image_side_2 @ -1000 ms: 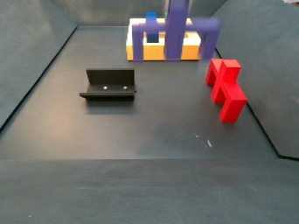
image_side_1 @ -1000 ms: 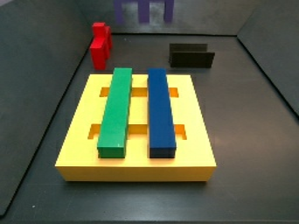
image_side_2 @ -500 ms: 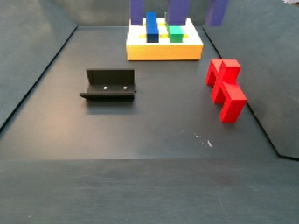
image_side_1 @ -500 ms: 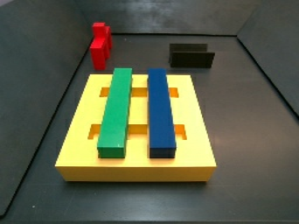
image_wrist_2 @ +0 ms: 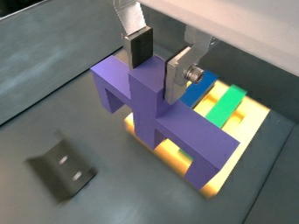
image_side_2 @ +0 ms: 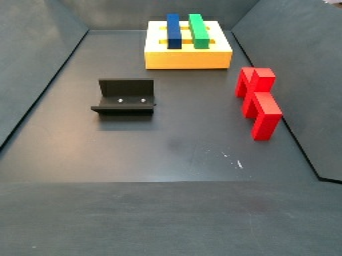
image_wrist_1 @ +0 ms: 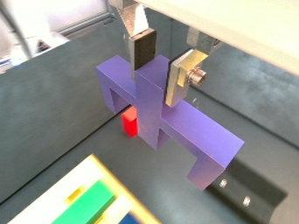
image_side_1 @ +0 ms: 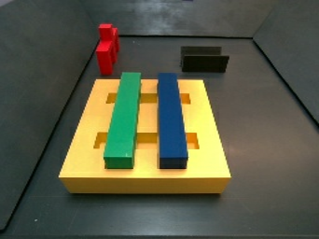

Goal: Pick up the purple object. Move up. Move to above the board. Insert the purple object.
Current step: Move to above the board, then insert the purple object.

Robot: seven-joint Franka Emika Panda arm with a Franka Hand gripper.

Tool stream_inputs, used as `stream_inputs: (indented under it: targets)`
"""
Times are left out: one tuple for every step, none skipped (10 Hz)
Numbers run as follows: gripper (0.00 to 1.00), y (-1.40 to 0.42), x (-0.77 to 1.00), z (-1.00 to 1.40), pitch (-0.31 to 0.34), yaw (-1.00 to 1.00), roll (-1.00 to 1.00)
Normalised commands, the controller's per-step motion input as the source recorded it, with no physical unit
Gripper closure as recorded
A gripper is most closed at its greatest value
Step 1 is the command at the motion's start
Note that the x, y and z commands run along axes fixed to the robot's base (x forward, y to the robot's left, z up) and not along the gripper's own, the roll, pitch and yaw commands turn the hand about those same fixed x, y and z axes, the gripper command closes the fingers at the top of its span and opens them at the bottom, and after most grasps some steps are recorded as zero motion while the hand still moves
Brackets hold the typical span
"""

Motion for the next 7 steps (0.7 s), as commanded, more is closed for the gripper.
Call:
stream_inputs:
  targets:
    - [1.0,-1.4,0.11,0.21,0.133,0.0,0.0]
    - [1.0,-1.4,0.14,0.22,0.139,0.01,0.01]
    - [1.0,-1.4,0.19,0.23,0.152,0.01,0.0]
    - [1.0,-0.55,0.12,0.1,0.163,0.01,0.02]
    - [1.0,-0.19,0.1,0.05,0.153,0.01,0.03]
    - [1.0,-0.01,0.0,-0.04,0.0,0.0,0.0]
    - [1.0,-0.27,0.0,-0.35,-0.096,0.0,0.0]
